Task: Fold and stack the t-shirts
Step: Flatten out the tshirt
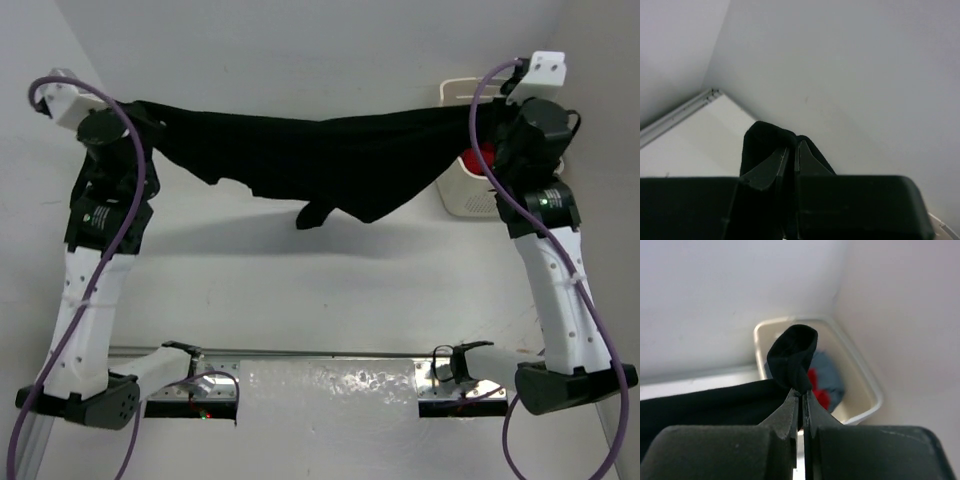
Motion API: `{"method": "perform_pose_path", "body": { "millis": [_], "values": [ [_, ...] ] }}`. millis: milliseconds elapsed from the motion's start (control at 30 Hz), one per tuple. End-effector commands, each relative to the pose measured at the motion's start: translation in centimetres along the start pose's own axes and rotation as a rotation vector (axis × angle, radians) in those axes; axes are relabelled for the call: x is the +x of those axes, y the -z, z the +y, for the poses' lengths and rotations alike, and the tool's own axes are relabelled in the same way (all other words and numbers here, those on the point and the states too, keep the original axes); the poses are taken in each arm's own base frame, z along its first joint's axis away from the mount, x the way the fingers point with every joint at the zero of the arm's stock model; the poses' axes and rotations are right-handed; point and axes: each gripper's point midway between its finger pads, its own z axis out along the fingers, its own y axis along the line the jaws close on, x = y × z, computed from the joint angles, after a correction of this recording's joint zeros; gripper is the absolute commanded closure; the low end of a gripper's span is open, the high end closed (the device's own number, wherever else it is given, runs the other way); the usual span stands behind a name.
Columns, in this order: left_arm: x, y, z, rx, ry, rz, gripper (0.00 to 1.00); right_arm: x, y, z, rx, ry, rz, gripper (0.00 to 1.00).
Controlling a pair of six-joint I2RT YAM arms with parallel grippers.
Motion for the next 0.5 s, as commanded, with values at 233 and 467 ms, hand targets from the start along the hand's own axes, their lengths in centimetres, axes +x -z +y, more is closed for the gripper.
{"method": "perform_pose_path", "body": {
  "millis": [233,467],
  "values": [
    [-15.0,10.1,1.5,0.126,0.133,-0.361,1.0,-9.7,7.3,-6.6,0.1,0.012,-0.237,1.0],
    [-10.1,4.9,1.5,-0.013,0.022,-0.248,1.0,-2.4,6.3,-4.8,0.07,-0.029,-0.019,1.0]
  ]
}}
